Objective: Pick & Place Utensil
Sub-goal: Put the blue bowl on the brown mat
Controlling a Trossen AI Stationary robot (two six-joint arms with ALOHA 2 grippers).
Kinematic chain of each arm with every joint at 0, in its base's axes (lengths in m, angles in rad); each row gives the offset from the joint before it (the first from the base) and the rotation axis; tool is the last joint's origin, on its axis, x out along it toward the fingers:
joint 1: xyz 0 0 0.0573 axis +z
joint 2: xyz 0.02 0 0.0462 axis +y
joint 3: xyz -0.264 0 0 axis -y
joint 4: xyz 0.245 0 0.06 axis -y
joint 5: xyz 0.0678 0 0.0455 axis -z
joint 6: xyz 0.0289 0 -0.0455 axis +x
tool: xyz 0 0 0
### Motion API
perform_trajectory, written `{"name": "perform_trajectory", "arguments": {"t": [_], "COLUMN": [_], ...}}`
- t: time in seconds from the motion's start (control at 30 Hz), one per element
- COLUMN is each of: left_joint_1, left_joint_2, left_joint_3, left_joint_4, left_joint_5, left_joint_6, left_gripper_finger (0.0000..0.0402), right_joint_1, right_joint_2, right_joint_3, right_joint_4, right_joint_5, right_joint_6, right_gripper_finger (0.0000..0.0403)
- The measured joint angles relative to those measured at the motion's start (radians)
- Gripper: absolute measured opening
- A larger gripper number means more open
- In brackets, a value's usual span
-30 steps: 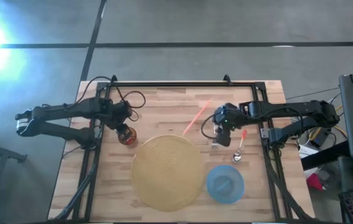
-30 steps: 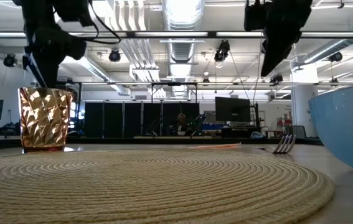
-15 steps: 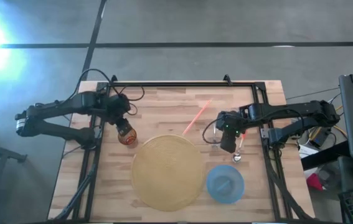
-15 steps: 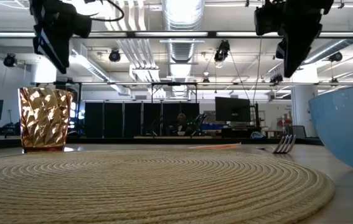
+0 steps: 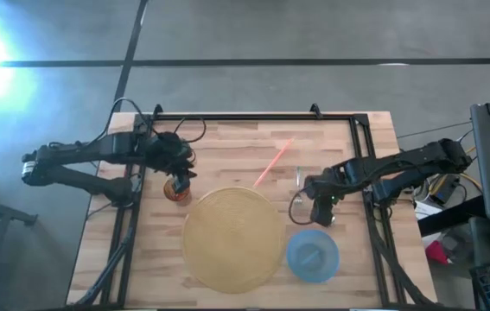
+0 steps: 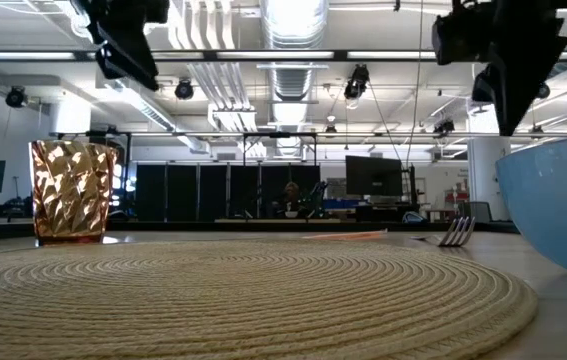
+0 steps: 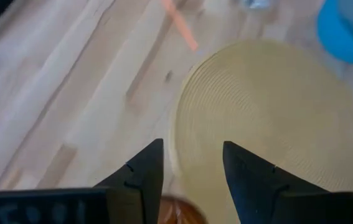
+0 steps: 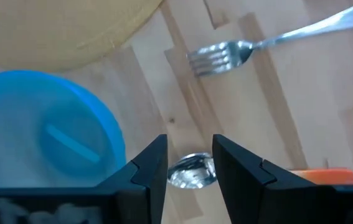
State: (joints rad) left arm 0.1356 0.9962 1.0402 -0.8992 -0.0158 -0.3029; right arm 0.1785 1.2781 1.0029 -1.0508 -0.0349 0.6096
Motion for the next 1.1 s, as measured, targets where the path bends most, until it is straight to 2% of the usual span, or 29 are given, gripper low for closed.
{"name": "perform_trajectory", "arguments": {"t": [0.2, 0.43, 0.83, 1.1], "left_joint_1": [-0.067, -0.127, -0.138, -0.139], "left_joint_2": [0.001, 0.002, 0.002, 0.002], "left_joint_3": [-0.026, -0.061, -0.113, -0.113], "left_joint_4": [0.165, 0.239, 0.237, 0.237], "left_joint_5": [0.000, 0.001, 0.001, 0.001], "left_joint_6": [0.060, 0.060, -0.004, -0.009], "left_gripper_finger": [0.0156, 0.0156, 0.0155, 0.0154], "right_joint_1": [0.046, 0.106, 0.257, 0.294], "right_joint_2": [0.000, 0.000, 0.005, 0.054], "right_joint_3": [-0.044, -0.057, -0.055, -0.055], "right_joint_4": [0.017, 0.026, 0.127, 0.151], "right_joint_5": [0.000, 0.000, 0.007, 0.011], "right_joint_6": [0.053, 0.167, 0.279, 0.256], "right_gripper_finger": [0.0132, 0.0132, 0.0127, 0.0126]}}
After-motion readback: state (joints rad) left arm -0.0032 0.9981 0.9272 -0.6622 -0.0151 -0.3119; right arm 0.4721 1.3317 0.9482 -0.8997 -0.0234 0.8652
